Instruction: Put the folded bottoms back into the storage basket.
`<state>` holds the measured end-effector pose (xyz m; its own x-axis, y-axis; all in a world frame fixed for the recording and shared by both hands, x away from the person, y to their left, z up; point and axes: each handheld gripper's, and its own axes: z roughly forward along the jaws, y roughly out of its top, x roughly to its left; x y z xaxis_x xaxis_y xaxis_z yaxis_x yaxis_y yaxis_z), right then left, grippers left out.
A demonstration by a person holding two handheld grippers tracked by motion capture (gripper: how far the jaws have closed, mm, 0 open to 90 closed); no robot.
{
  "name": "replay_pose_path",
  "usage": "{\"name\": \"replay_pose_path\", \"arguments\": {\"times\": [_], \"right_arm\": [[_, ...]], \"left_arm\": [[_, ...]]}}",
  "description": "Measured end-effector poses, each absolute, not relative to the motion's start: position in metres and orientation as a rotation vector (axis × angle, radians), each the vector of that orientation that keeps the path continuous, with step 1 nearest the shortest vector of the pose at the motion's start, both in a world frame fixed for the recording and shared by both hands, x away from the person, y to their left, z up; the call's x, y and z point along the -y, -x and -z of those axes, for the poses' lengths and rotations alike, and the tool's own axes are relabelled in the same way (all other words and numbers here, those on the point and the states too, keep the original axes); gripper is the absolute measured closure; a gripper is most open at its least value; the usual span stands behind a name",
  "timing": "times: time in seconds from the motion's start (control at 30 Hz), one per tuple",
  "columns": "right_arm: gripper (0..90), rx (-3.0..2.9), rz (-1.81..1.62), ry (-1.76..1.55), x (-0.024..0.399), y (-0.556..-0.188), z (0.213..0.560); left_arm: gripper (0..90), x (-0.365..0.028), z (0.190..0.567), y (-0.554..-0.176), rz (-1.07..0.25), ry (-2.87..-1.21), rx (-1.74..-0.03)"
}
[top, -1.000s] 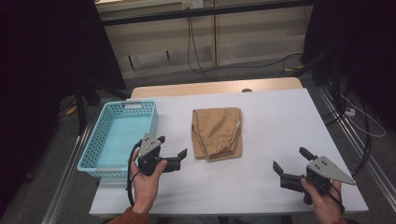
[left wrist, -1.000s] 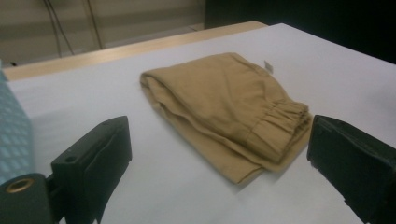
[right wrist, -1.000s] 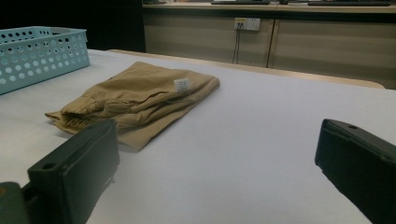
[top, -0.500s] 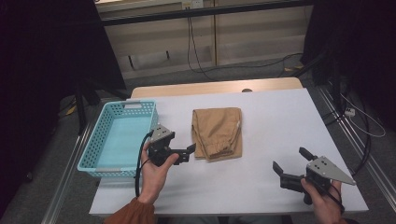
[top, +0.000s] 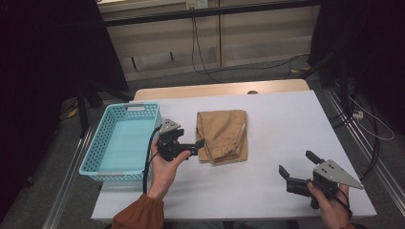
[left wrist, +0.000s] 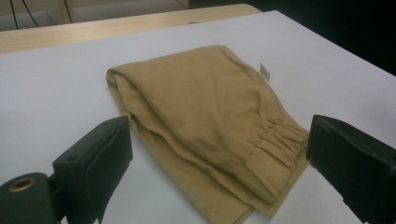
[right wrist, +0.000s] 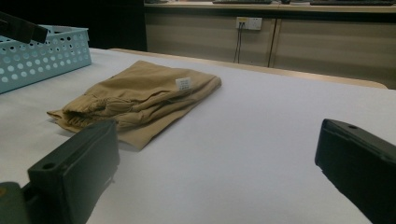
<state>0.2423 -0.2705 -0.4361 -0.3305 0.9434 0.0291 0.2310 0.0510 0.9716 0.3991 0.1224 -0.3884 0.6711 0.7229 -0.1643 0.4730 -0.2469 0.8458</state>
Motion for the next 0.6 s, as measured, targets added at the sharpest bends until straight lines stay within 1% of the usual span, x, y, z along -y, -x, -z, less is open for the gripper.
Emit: {"name": "replay_pose_path", "arguments": {"times": [0.07,0.23,0.4,0.6], "right_arm": [[0.0,-1.647,-1.325,-1.196,0.271,-0.242,0.436],[0.0,-1.648,-1.325,-1.197,0.271,-0.242,0.436],[0.0,-1.650,-1.324,-1.196,0.271,-0.243,0.436],[0.0,-1.658,-1.319,-1.201,0.270,-0.243,0.437]], "left_arm": [[7.2,-0.121,0.389,-0.402,-0.322,-1.900,-0.926],[6.6,-0.119,0.390,-0.409,-0.309,-1.870,-0.959],[8.4,-0.116,0.393,-0.417,-0.278,-1.871,-0.992],[7.8,-0.109,0.394,-0.426,-0.289,-1.879,-0.965]]}}
